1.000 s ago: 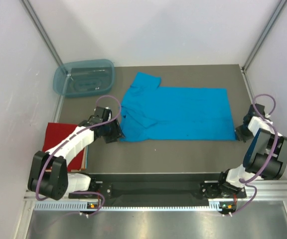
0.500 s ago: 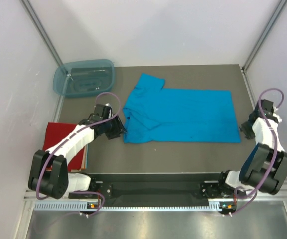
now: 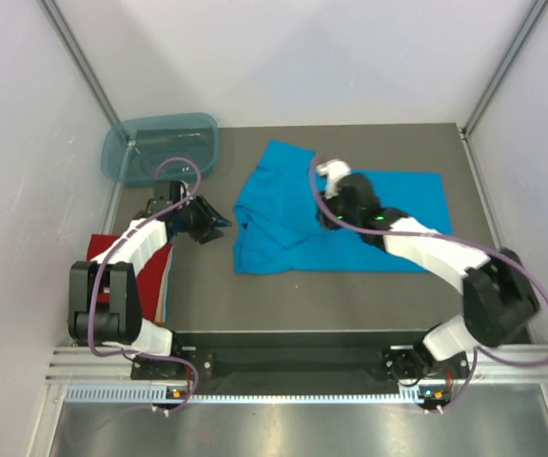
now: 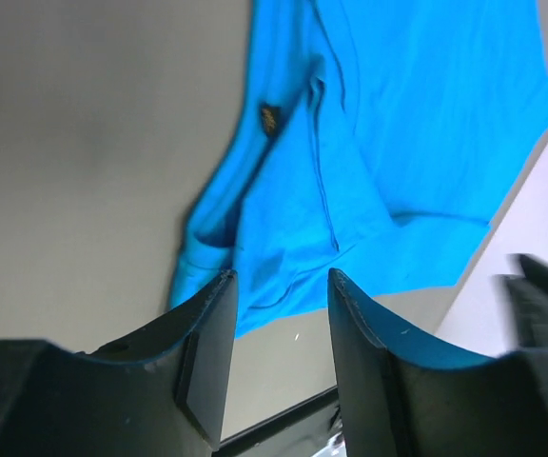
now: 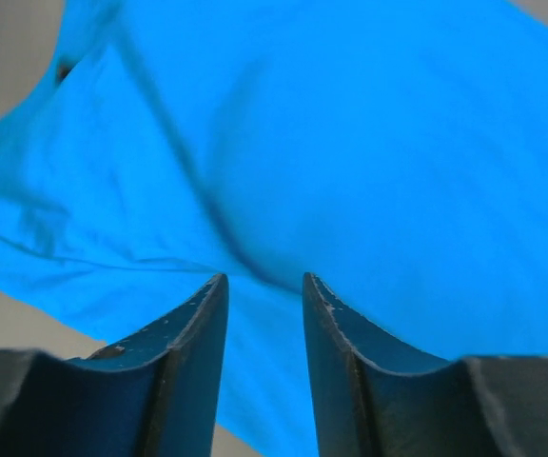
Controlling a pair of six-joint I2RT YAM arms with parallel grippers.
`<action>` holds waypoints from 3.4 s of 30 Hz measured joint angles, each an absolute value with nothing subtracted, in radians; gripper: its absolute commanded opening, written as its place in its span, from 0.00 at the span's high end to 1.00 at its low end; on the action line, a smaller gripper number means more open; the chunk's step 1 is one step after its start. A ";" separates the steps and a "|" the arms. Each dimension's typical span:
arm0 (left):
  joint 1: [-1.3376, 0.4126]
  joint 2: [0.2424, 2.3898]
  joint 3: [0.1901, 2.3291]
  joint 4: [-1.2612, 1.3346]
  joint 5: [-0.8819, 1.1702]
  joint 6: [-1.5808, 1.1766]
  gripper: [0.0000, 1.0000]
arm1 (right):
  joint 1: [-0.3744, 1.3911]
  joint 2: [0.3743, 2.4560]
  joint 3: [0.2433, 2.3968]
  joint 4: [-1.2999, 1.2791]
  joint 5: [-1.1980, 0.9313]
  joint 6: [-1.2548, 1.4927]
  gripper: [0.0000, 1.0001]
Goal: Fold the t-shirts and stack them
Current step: Fold the tshirt
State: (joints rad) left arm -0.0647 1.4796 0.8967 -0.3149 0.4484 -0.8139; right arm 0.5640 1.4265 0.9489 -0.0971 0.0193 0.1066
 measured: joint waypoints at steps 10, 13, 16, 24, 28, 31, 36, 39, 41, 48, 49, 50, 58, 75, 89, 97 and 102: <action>-0.044 1.458 0.784 -0.261 0.474 -0.840 0.53 | 0.809 1.795 1.188 -0.070 0.019 -0.167 0.60; -0.044 1.465 0.760 -0.254 0.471 -0.841 0.53 | 0.826 1.873 1.249 -0.062 0.030 -0.207 0.62; -0.044 1.489 0.763 -0.244 0.459 -0.837 0.53 | 0.841 1.922 1.281 -0.052 0.045 -0.231 0.64; -0.044 1.586 0.820 -0.242 0.455 -0.815 0.54 | 0.868 1.983 1.320 -0.050 0.063 -0.255 0.63; -0.044 1.591 0.821 -0.243 0.447 -0.807 0.54 | 0.872 1.994 1.324 -0.052 0.071 -0.255 0.64; -0.044 1.596 0.821 -0.243 0.443 -0.805 0.54 | 0.877 2.007 1.324 -0.047 0.094 -0.258 0.67; -0.044 1.599 0.821 -0.243 0.438 -0.805 0.54 | 0.882 2.034 1.324 -0.047 0.123 -0.258 0.67; -0.044 1.600 0.821 -0.243 0.436 -0.805 0.54 | 0.884 2.041 1.324 -0.044 0.137 -0.257 0.74; -0.044 1.599 0.821 -0.243 0.433 -0.804 0.54 | 0.886 2.042 1.324 -0.037 0.149 -0.252 0.87; -0.044 1.599 0.821 -0.248 0.404 -0.790 0.54 | 0.890 2.042 1.324 -0.014 0.240 -0.236 1.00; -0.044 1.599 0.821 -0.249 0.399 -0.786 0.54 | 0.890 2.042 1.324 -0.010 0.253 -0.233 1.00; -0.044 1.599 0.821 -0.252 0.393 -0.785 0.54 | 0.890 2.042 1.324 -0.006 0.267 -0.231 1.00; -0.050 1.594 0.821 -0.266 0.350 -0.763 0.53 | 0.879 2.042 1.324 0.001 0.299 -0.188 1.00; -0.091 1.568 0.823 -0.300 0.304 -0.744 0.53 | 0.774 2.042 1.416 -0.016 0.280 -0.202 0.99; -0.106 1.556 0.838 -0.324 0.272 -0.725 0.52 | 0.699 2.059 1.479 -0.079 0.263 -0.203 0.70; -0.148 1.528 0.838 -0.344 0.318 -0.669 0.54 | 0.690 1.974 1.446 -0.219 0.160 -0.081 0.67; -0.189 1.477 0.813 -0.356 0.341 -0.659 0.55 | 0.672 1.873 1.403 -0.360 0.170 0.124 0.67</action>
